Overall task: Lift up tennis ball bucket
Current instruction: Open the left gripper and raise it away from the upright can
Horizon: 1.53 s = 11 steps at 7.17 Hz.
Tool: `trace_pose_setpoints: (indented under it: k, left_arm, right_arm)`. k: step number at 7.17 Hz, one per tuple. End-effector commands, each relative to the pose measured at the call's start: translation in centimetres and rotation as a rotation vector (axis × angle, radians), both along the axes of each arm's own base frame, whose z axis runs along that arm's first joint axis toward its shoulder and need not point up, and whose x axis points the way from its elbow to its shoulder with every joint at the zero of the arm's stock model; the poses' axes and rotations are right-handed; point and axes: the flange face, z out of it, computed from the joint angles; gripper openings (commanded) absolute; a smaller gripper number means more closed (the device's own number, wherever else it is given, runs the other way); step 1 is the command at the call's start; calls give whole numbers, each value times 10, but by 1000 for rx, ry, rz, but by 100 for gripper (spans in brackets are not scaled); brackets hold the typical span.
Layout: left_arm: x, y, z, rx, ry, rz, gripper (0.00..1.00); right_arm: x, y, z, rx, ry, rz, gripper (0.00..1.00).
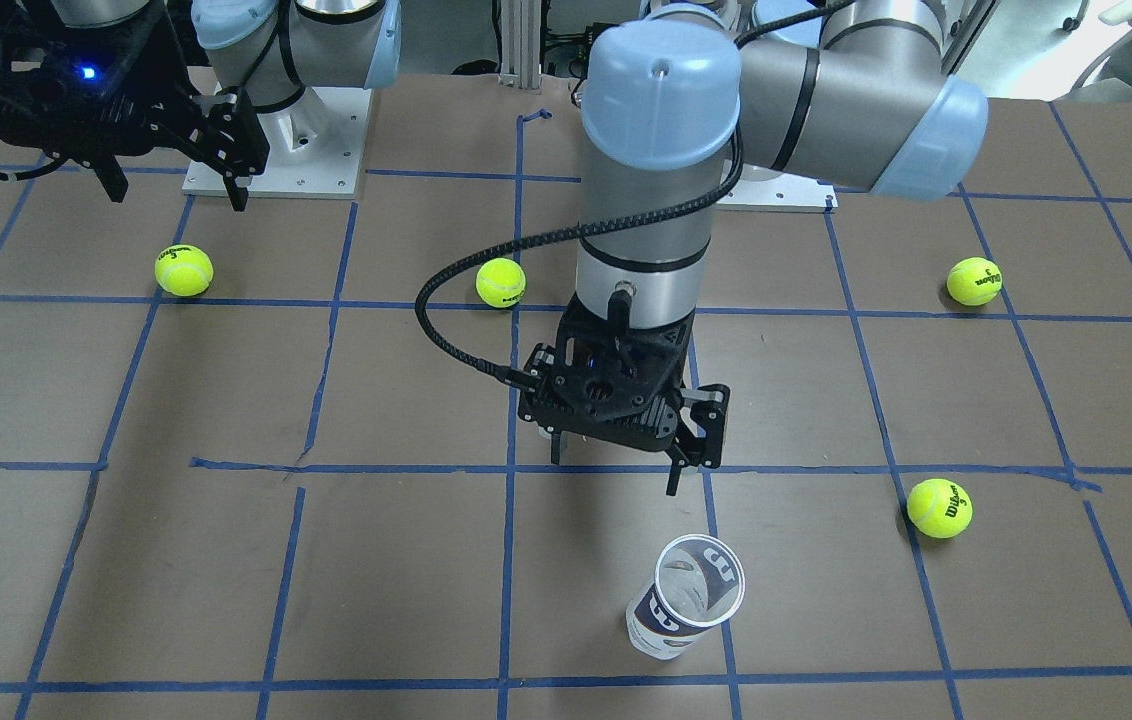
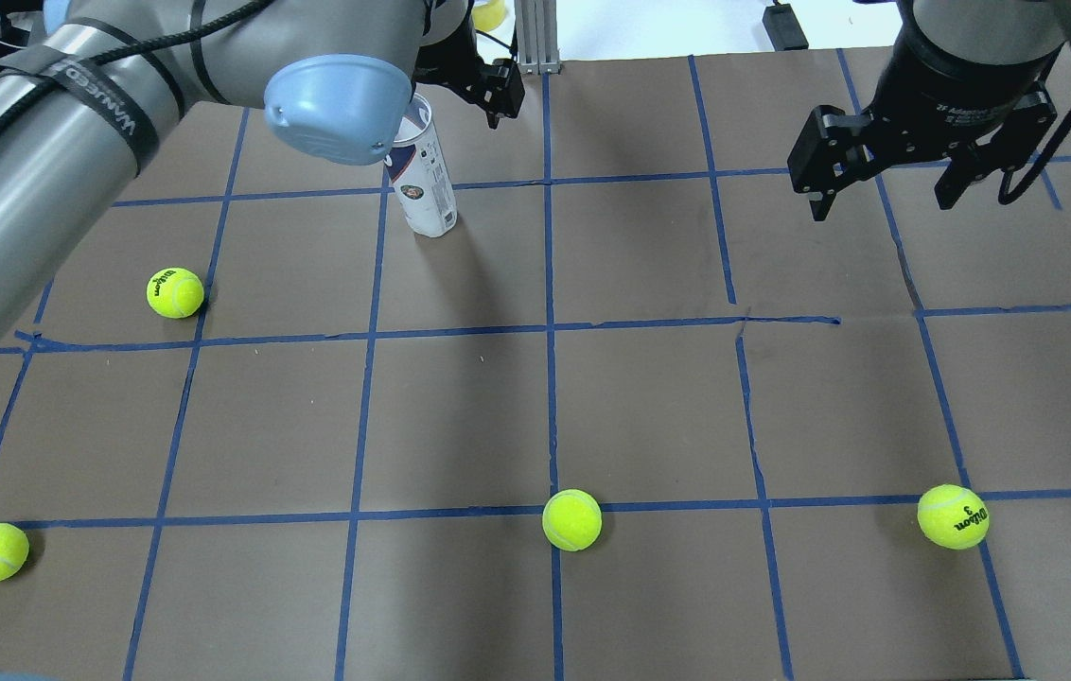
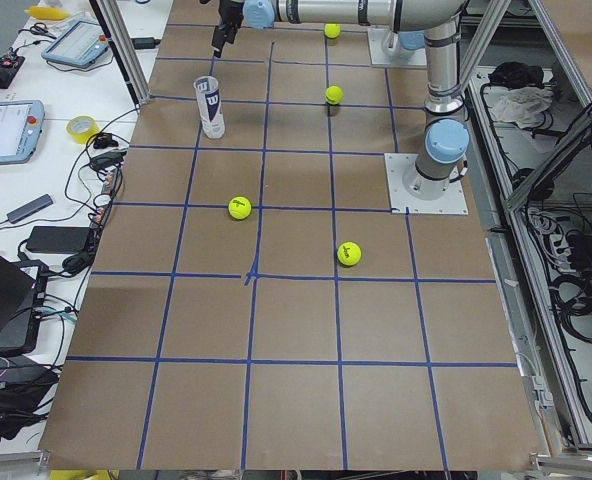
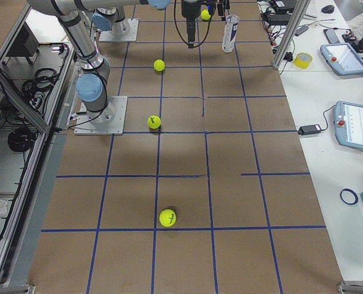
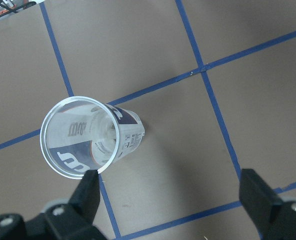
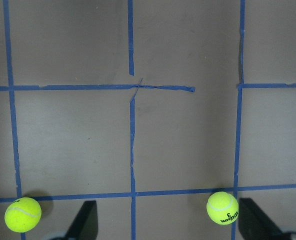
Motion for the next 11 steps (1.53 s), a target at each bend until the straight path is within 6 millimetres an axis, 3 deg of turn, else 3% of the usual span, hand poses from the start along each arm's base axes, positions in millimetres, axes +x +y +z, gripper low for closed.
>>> trace_pose_setpoints:
  k: [1, 3, 5, 7, 8, 11]
  left_arm:
    - [7, 37, 48, -31, 40, 22, 100]
    - [20, 75, 24, 69, 47, 104, 100]
    - [61, 106, 16, 95, 39, 164, 100]
    - [119, 111, 49, 113, 36, 272, 100]
    - [134, 115, 67, 198, 18, 298, 100]
    - [132, 118, 64, 215, 19, 293, 100]
  right_arm:
    - [0, -1, 0, -1, -1, -1, 100]
    - [-1, 0, 0, 1, 1, -1, 100]
    - [-1, 0, 0, 1, 1, -1, 100]
    - [1, 0, 0, 1, -4, -1, 100]
    - [0, 0, 0, 2, -2, -3, 100]
    - [0, 0, -3, 10, -1, -3, 100]
